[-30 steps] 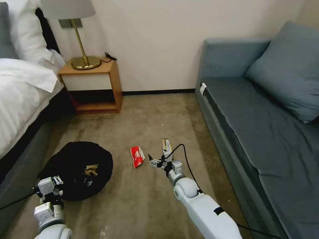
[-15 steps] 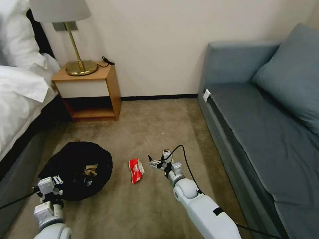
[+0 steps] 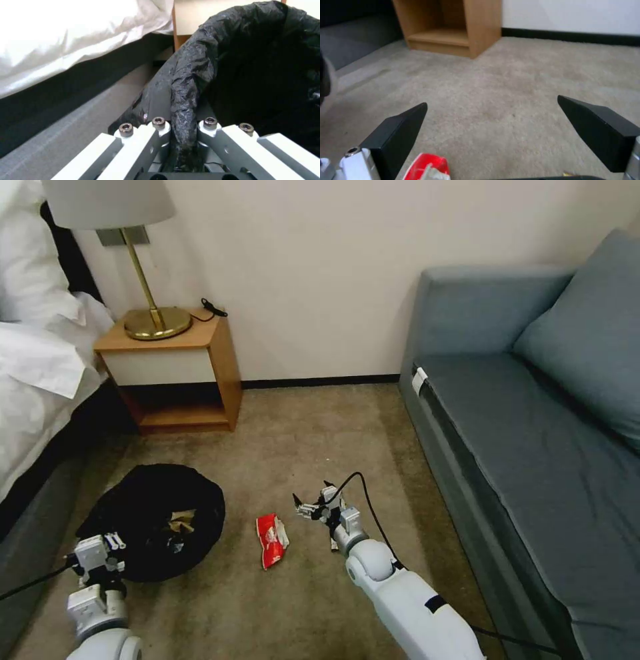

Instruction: Pick up the trash bin, then pick up the garbage on the floor and place it into the trash bin.

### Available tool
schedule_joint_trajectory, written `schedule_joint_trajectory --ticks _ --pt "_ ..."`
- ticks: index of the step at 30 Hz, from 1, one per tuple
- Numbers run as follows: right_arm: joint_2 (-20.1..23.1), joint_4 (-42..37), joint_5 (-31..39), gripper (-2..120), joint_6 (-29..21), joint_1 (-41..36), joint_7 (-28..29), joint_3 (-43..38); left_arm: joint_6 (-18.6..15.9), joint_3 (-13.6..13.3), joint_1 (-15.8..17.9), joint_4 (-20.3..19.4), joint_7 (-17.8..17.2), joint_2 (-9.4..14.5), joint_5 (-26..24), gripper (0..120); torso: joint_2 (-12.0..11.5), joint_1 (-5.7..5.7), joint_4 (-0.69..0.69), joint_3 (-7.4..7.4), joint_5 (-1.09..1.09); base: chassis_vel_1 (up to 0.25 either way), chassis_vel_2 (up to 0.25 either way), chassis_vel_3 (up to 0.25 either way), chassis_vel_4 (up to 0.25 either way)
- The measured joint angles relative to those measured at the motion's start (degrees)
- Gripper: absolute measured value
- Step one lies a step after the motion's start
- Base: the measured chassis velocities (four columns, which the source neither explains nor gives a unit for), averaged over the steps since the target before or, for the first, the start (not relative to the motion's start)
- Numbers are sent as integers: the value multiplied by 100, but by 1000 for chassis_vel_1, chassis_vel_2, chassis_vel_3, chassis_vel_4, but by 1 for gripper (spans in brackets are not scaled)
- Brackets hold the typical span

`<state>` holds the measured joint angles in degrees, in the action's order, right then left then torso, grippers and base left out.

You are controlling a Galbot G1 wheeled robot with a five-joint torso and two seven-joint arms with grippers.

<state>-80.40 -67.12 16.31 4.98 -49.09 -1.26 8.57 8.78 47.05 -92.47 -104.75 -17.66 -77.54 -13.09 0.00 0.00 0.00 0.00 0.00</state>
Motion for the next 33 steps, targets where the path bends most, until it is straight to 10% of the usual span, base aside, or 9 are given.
schedule_joint_trajectory --ticks 19,33 --pt "-415 1256 478 100 -1748 1718 -1090 1173 -40 109 25 8 10 147 -103 5 0 0 1 1 -1 0 0 0 0" --pt "-1011 2514 -558 100 -1621 1666 -1599 1238 -110 151 10 -17 14 189 -136 5 0 0 0 1 -1 0 0 0 0"
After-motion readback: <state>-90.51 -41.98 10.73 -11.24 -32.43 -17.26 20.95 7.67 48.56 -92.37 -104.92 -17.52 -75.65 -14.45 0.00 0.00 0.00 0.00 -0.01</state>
